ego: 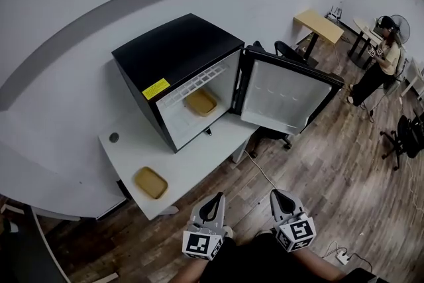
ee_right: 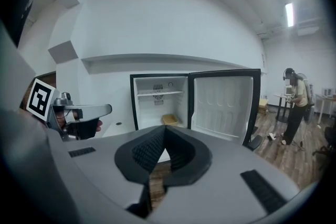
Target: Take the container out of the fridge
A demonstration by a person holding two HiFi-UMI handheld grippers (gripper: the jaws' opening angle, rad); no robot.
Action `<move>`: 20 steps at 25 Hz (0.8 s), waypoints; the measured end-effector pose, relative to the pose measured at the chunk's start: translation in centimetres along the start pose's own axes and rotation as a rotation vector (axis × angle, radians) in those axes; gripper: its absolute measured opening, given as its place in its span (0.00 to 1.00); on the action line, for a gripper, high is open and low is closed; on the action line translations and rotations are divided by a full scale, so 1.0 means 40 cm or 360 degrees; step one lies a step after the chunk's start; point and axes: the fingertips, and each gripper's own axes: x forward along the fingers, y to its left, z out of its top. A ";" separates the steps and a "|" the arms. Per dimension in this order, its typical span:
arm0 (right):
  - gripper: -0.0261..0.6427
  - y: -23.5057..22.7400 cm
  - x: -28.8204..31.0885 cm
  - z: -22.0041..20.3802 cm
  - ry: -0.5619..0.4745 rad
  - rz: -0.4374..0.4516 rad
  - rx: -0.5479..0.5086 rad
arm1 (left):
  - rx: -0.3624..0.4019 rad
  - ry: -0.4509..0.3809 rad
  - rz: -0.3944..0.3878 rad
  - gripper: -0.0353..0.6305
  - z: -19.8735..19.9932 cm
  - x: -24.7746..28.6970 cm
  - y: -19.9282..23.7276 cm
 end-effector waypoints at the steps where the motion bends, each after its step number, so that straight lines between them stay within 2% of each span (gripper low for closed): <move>1: 0.04 -0.006 0.013 0.003 0.0001 -0.0007 -0.0013 | -0.0002 -0.0003 0.0011 0.08 0.000 0.000 0.012; 7: 0.04 0.000 0.099 0.041 -0.0016 0.0042 -0.0053 | -0.0043 -0.0011 0.0124 0.08 -0.007 -0.014 0.073; 14: 0.04 0.019 0.214 0.059 -0.0014 0.0217 -0.0088 | -0.0033 -0.0034 0.0318 0.08 -0.005 -0.012 0.141; 20: 0.04 -0.015 0.360 0.090 -0.0018 0.0413 -0.0130 | -0.0043 -0.0058 0.0517 0.08 -0.007 0.080 0.196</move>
